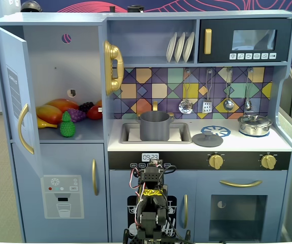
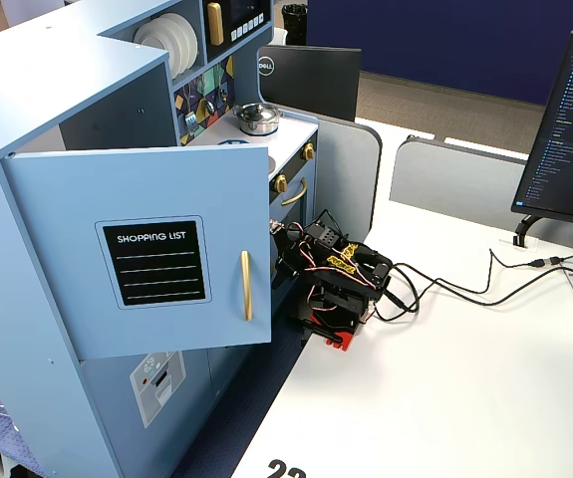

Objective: Pick up the green pineapple from the left cabinet and place it in the gray recipient

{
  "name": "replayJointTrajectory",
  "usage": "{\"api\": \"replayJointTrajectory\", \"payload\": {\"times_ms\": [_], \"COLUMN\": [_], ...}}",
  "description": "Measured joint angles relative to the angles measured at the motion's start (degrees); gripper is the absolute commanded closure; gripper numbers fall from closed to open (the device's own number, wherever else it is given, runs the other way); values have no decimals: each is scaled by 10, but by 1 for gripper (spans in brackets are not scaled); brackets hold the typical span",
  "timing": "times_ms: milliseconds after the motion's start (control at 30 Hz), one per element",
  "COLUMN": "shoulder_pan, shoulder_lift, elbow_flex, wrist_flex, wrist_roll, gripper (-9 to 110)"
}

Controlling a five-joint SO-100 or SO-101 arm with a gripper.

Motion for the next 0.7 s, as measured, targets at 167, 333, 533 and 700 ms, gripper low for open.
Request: {"api": "replayJointTrajectory", "payload": {"times_ms": [167,333,533,700], "shoulder_pan": [71,106,102,-63], "shoulder_lift": [0,0,0,-2], "elbow_flex": [0,0,0,17], "wrist_flex": [0,0,0,-34], "wrist_roll": [0,0,-9,22], "gripper": [101,101,101,101]}}
